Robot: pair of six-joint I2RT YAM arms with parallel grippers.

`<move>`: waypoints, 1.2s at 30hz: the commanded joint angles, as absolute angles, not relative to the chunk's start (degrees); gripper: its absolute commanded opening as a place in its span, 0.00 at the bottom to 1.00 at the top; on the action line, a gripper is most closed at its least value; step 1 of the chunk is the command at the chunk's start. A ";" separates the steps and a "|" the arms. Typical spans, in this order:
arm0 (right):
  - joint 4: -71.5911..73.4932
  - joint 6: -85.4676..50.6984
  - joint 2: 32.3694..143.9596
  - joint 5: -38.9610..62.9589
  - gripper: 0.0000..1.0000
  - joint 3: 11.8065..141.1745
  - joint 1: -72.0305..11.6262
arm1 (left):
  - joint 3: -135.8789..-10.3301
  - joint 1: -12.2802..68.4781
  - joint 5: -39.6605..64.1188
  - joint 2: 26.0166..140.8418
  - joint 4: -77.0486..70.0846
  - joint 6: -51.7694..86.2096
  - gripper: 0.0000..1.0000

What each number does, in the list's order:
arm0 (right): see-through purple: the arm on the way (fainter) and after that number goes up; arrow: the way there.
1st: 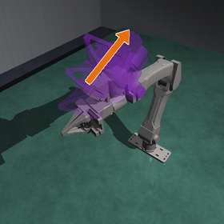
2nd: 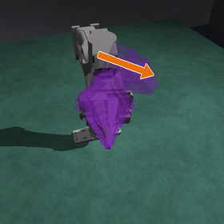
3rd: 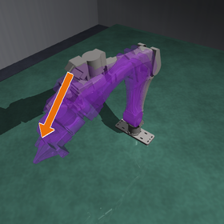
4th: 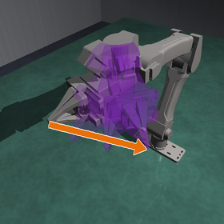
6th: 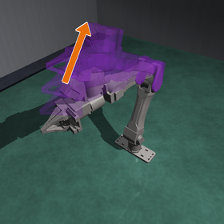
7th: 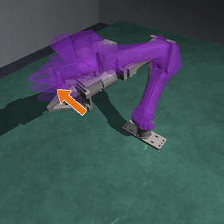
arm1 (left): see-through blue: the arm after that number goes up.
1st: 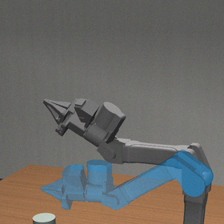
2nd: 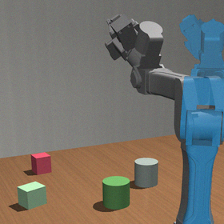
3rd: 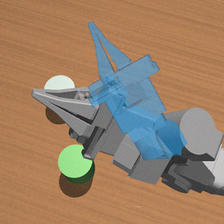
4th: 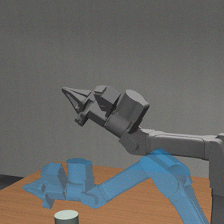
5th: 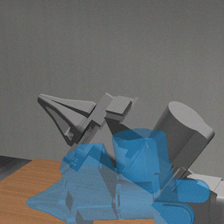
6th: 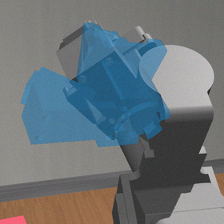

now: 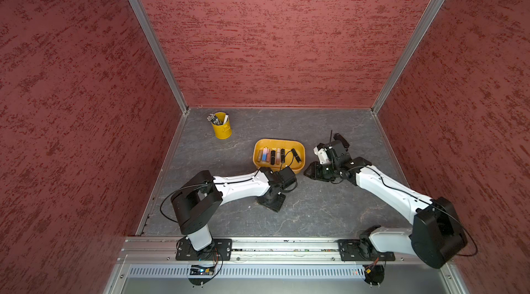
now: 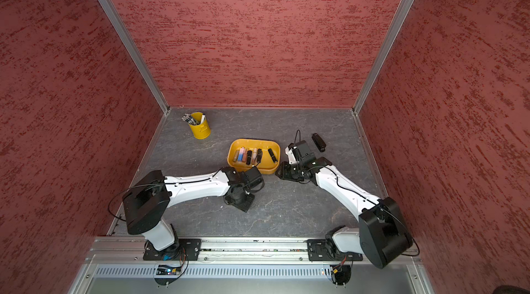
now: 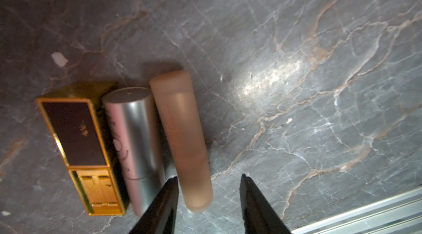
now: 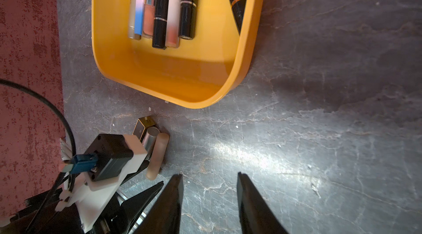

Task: Put the lipstick into the storage box
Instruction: Pick up the lipstick at the center of the board.

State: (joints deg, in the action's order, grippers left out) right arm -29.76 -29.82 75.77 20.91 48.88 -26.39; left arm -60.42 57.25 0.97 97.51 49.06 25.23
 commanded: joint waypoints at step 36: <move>-26.02 -33.55 74.32 31.82 0.46 50.53 -19.59 | -60.58 55.40 7.61 89.98 42.94 24.35 0.16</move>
State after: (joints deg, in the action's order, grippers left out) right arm -28.95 -31.59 75.81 26.81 48.90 -21.87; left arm -60.31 56.58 4.23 93.47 46.52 24.77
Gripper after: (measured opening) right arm 0.455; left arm 0.242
